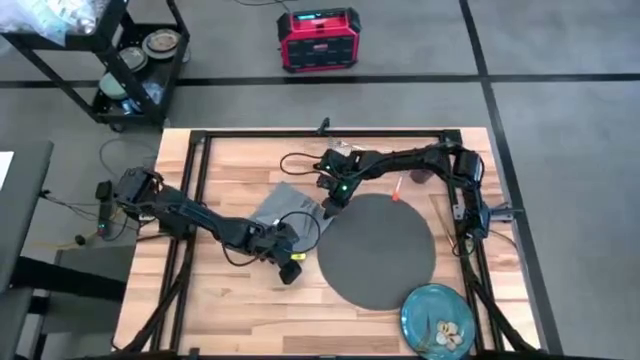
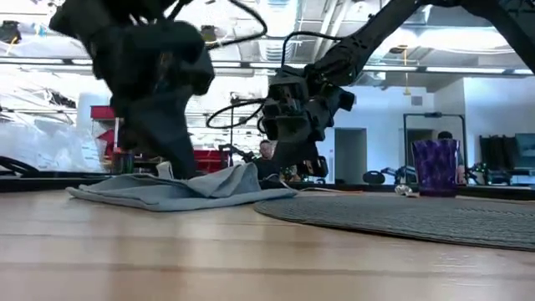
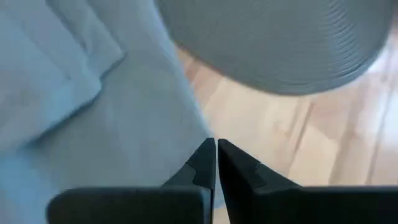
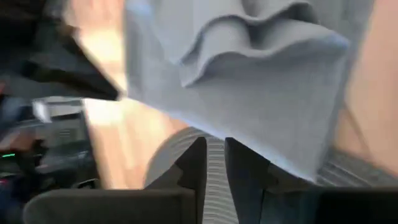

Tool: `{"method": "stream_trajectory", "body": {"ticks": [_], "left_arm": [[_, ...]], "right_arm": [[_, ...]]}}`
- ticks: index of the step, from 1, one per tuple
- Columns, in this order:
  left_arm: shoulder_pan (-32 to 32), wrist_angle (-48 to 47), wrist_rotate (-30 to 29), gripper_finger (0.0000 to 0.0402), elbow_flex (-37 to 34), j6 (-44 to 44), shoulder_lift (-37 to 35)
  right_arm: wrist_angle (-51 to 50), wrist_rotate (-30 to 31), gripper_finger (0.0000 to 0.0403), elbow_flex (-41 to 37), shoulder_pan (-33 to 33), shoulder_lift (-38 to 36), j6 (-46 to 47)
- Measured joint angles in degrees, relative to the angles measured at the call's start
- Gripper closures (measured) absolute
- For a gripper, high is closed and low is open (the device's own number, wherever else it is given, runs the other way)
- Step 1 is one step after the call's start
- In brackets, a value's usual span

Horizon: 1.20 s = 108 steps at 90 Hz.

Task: Set table place
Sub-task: Fold the light gray table napkin on the table

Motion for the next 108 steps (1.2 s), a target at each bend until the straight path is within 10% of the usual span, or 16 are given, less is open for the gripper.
{"method": "stream_trajectory", "body": {"ticks": [108], "left_arm": [[18.09, -1.44, 4.29, 0.0401, -1.09, 15.35, 2.39]], "right_arm": [[0.78, -0.25, 0.0403, 0.11, 0.56, 6.12, -2.25]]}}
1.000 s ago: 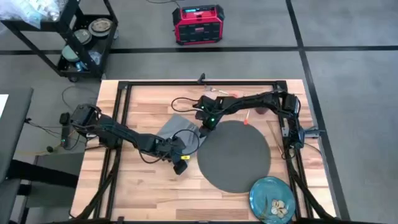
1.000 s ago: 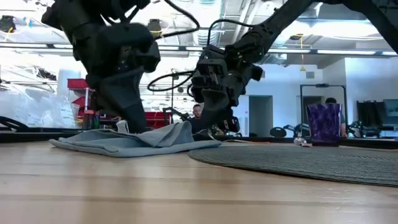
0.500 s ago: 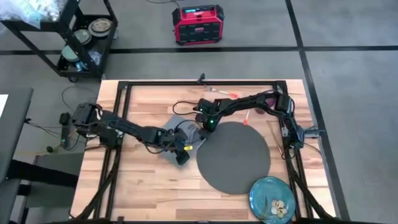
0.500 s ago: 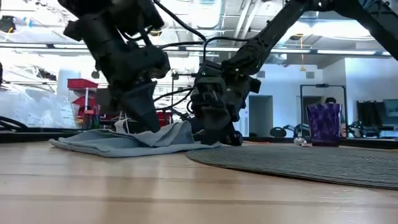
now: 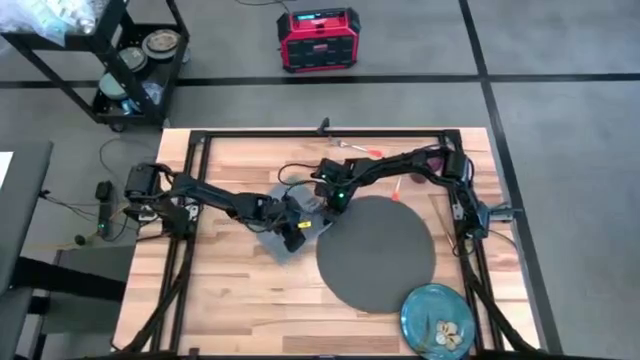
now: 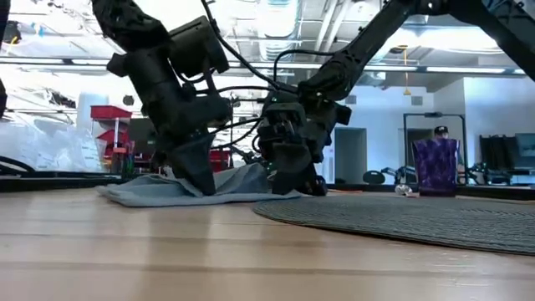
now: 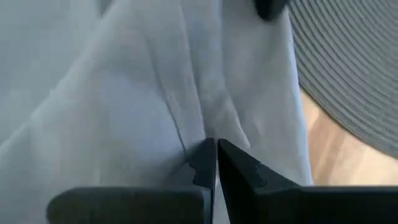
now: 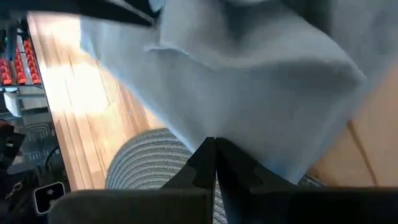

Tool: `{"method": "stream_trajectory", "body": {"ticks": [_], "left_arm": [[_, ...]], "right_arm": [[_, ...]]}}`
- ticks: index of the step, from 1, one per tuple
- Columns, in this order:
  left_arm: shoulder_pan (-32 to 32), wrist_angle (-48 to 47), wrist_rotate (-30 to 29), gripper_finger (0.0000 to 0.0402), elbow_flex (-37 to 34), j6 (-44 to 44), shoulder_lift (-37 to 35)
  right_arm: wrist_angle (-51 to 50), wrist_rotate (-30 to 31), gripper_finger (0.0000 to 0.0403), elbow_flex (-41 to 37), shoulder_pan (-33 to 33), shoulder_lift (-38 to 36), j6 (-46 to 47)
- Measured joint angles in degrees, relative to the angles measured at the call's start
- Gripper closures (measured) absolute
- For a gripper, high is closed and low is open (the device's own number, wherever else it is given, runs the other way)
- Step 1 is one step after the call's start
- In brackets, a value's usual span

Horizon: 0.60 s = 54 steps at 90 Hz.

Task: Set table place
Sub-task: Fold the light gray table napkin on the table

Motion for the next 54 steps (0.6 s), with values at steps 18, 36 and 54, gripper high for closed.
{"method": "stream_trajectory", "body": {"ticks": [18, 36, 54], "left_arm": [[2.99, -2.29, -2.87, 0.0402, 0.0, 2.66, -2.79], [7.25, -2.88, -2.97, 0.0401, 0.0, 5.8, -2.88], [4.52, 1.0, -1.25, 0.0401, 3.46, 2.92, -5.91]], "right_arm": [[1.15, 0.03, 0.0403, -2.07, 0.05, -0.13, 0.11], [0.91, 0.0, 0.0403, -3.35, 0.05, -0.17, 0.55], [1.03, -0.26, 0.0403, -3.43, -0.82, -0.15, 0.79]]}}
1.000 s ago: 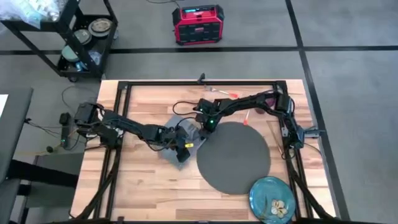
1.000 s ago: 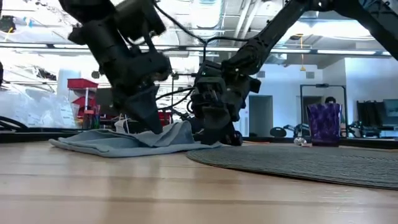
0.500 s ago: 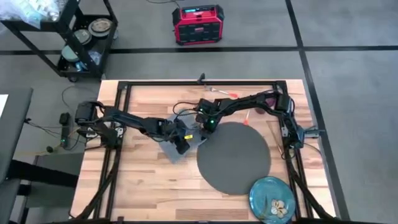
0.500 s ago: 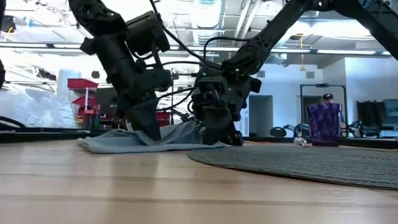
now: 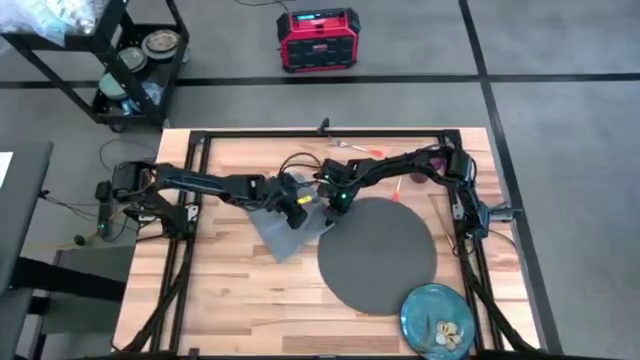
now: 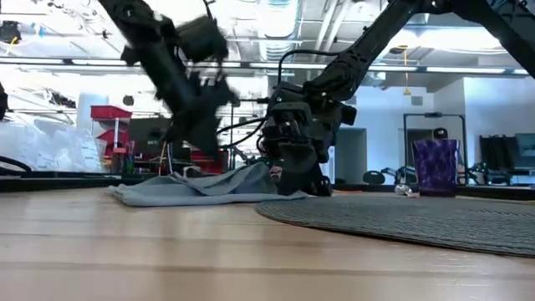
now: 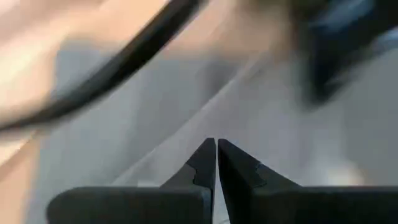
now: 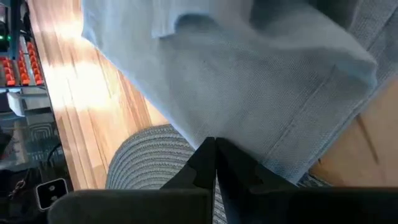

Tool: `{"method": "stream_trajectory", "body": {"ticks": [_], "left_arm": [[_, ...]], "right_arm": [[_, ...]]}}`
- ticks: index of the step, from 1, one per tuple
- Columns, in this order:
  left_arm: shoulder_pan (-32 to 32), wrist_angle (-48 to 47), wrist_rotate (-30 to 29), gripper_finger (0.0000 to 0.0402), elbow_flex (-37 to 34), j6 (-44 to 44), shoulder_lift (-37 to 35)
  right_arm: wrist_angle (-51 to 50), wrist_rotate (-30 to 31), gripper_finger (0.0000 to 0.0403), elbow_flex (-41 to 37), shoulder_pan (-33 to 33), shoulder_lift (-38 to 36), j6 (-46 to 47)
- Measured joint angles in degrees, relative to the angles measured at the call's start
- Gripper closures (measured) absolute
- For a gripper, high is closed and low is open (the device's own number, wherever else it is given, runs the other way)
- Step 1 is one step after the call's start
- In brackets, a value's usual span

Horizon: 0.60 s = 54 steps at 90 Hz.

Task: Set table place
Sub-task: Fold the light gray table napkin on the table

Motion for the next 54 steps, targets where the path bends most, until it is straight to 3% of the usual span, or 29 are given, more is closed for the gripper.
{"method": "stream_trajectory", "body": {"ticks": [14, 28, 54], "left_arm": [[-3.34, -0.51, 0.14, 0.0401, 0.03, -0.68, 1.52], [-3.55, 2.75, 4.93, 0.0401, -0.3, -1.23, 5.22], [-1.21, 1.17, 3.31, 0.0402, -0.24, 0.17, 7.45]], "right_arm": [[0.3, -0.55, 0.0403, -0.05, -0.27, 0.0, 0.44], [1.18, -0.64, 0.0403, -0.08, -0.27, 0.0, 1.01], [1.5, -0.89, 0.0403, -0.09, -0.01, 0.0, 1.73]]}}
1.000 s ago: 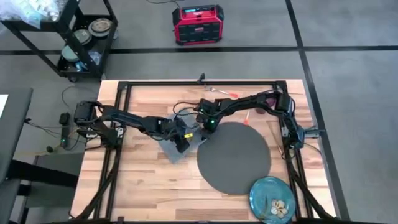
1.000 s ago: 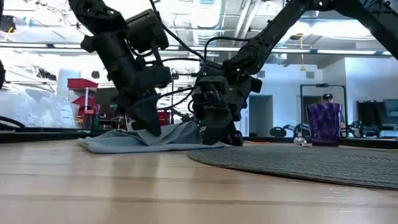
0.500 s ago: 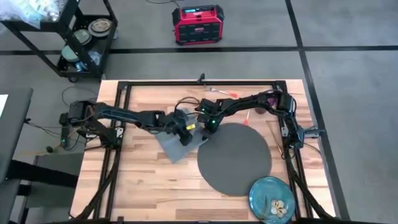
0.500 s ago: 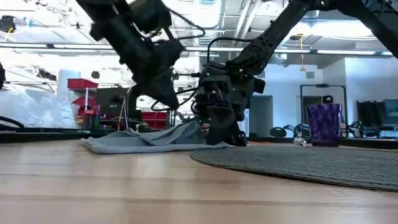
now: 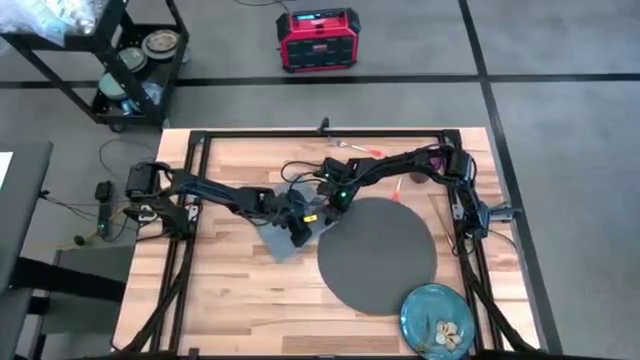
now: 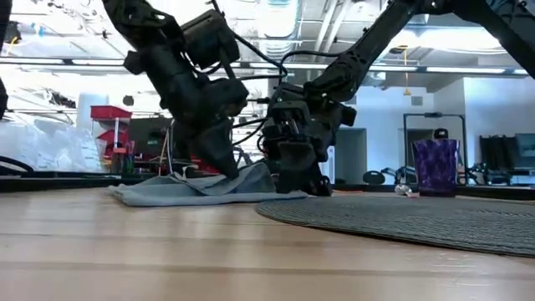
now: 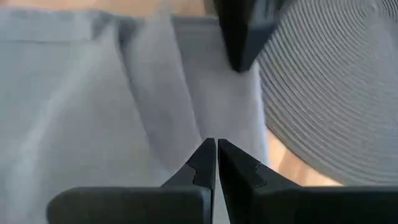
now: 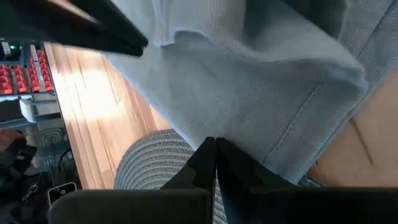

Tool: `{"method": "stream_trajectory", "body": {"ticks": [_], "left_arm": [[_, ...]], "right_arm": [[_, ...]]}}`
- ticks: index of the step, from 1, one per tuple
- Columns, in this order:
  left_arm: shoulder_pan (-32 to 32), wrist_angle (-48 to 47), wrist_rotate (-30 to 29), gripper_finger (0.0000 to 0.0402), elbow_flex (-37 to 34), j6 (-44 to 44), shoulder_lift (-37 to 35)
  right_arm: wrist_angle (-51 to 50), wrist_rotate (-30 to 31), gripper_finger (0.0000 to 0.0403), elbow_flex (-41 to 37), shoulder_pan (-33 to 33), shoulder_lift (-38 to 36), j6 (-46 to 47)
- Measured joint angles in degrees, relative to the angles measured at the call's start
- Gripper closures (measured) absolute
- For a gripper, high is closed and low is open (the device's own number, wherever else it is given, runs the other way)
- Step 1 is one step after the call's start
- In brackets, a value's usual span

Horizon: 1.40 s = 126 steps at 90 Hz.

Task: Set table place
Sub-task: Fold the light gray table napkin on the table

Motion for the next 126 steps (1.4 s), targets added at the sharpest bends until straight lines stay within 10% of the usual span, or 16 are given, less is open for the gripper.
{"method": "stream_trajectory", "body": {"ticks": [26, 45, 91, 126], "left_arm": [[5.97, -2.58, -1.16, 0.0401, -0.01, 4.78, -0.35], [8.52, -7.03, -14.14, 0.0401, 3.21, 5.53, -5.01], [-1.81, -8.8, -4.76, 0.0401, 2.7, -3.0, -6.24], [1.57, -4.39, -3.7, 0.0402, -1.88, -4.22, -2.99]], "right_arm": [[0.09, 0.45, 0.0403, 0.0, 0.84, 0.0, -0.04], [-0.13, 0.43, 0.0403, -0.04, 0.88, 0.0, -0.28], [-0.31, -0.23, 0.0403, -0.09, 0.51, 0.0, -0.63], [-1.14, -0.25, 0.0403, -0.09, 0.54, 0.0, -1.64]]}}
